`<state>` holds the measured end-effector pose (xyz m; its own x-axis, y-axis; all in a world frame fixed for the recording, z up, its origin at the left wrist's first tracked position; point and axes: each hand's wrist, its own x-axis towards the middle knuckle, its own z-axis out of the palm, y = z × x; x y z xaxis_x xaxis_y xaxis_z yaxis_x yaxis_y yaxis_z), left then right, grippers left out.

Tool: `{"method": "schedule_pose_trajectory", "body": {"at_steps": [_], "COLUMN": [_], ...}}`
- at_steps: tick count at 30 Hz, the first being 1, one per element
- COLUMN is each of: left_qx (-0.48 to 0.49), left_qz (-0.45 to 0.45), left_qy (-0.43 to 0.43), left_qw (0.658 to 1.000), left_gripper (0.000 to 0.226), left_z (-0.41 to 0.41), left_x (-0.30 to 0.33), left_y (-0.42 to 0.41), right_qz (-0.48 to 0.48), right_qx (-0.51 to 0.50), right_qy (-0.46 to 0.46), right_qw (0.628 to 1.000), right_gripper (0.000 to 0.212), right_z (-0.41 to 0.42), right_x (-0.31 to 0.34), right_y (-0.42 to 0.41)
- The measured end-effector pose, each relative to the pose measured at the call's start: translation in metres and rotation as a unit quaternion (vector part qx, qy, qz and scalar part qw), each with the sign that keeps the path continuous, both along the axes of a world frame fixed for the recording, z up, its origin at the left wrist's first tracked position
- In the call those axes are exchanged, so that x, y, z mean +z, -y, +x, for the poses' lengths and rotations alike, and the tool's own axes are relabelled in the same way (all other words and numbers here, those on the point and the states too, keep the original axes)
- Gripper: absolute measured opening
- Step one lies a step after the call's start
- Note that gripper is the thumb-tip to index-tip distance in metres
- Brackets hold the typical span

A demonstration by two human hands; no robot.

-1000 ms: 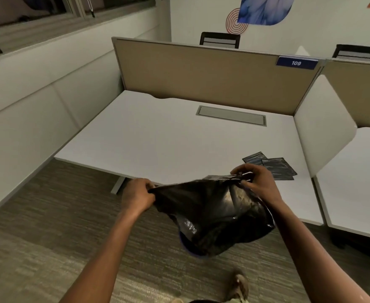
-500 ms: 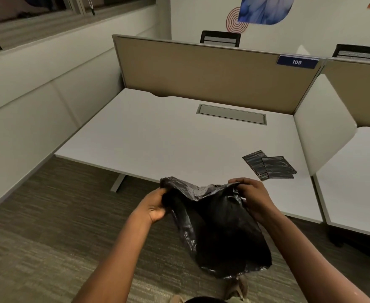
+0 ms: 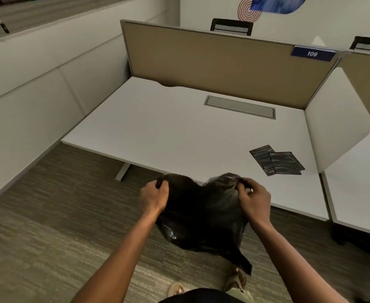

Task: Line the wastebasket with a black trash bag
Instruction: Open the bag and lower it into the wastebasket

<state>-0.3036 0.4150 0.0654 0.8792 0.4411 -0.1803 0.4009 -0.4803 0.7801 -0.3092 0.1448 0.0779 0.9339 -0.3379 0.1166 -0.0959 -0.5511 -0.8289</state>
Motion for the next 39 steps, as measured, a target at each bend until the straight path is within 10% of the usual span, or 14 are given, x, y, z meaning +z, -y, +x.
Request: {"method": "schedule_pose_trajectory", "body": {"at_steps": [19,23,26,33,39], "left_qx": [0.012,-0.039,-0.125,-0.291,-0.275], "left_qz": [-0.013,0.010,-0.001,-0.013,0.047], "left_qy": [0.031,0.086,0.086,0.039,0.018], "left_qw": [0.999,0.996,0.988,0.956,0.960], "left_gripper": [0.040,0.046,0.029,0.036,0.043], "left_z": [-0.031,-0.036,-0.038,-0.016,0.005], "left_x": [-0.047,-0.049,-0.051,-0.048,-0.039], "left_y": [-0.022,-0.003,0.013,0.043,0.042], "right_qz": [-0.194,-0.221,-0.345,-0.086,-0.064], "right_qx": [0.131,0.178,0.254,0.292,0.270], "right_qy": [0.055,-0.004,-0.196,-0.160,-0.144], "right_qw": [0.971,0.959,0.882,0.939,0.950], "right_gripper": [0.026,0.029,0.064,0.085,0.035], "right_z": [-0.030,-0.040,-0.038,-0.008,0.015], "right_x": [-0.034,-0.046,-0.050,-0.032,-0.045], "right_y": [0.020,0.027,0.034,0.018,0.010]}}
